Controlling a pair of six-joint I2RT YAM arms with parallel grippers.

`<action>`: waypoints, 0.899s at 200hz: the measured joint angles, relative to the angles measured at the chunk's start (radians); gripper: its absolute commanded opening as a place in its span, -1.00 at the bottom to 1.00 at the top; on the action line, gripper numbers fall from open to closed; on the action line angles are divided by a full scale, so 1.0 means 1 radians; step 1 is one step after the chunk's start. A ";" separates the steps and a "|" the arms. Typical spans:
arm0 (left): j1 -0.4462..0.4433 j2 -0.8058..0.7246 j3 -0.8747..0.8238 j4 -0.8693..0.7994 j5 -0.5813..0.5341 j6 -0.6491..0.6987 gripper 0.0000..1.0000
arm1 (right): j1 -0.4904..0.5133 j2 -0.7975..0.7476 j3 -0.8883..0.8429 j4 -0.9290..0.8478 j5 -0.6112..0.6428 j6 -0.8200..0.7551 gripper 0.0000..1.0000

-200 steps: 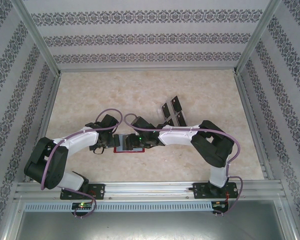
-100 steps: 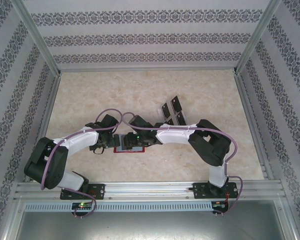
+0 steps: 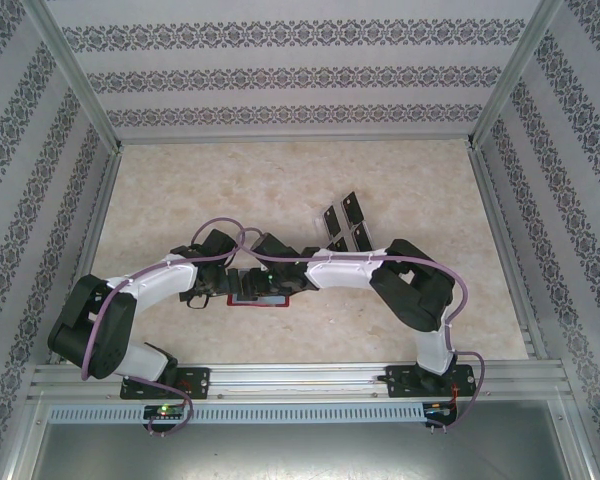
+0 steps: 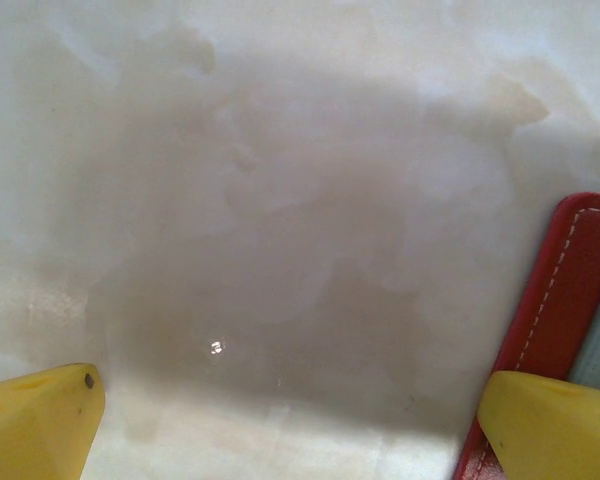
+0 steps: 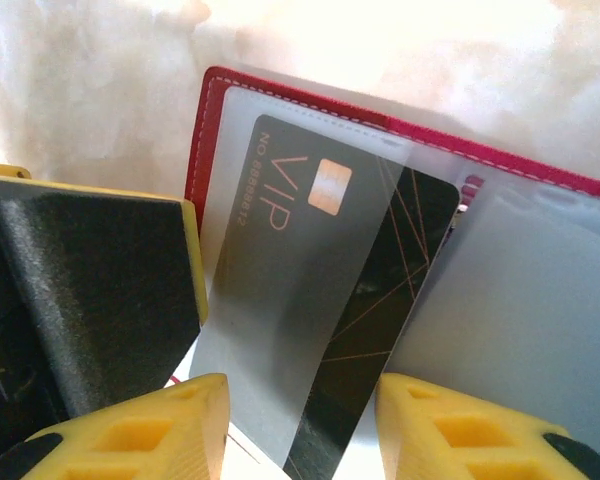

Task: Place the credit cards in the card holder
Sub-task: Insert the credit card into the card slot.

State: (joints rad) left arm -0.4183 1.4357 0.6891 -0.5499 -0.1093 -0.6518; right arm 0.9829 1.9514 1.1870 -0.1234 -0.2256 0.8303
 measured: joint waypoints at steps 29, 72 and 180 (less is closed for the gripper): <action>0.000 0.000 -0.001 0.001 0.000 -0.003 1.00 | 0.003 0.002 0.003 0.000 0.000 0.000 -0.12; 0.000 0.000 -0.001 0.001 0.000 -0.003 1.00 | 0.001 -0.021 -0.025 0.004 0.006 0.000 -0.12; -0.002 0.001 -0.005 0.027 0.019 -0.003 1.00 | -0.032 -0.060 -0.073 0.055 -0.001 0.028 -0.43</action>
State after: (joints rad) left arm -0.4202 1.4364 0.6846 -0.5224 -0.0906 -0.6552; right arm 0.9512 1.8912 1.1141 -0.0689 -0.2264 0.8585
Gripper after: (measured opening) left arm 0.999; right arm 0.314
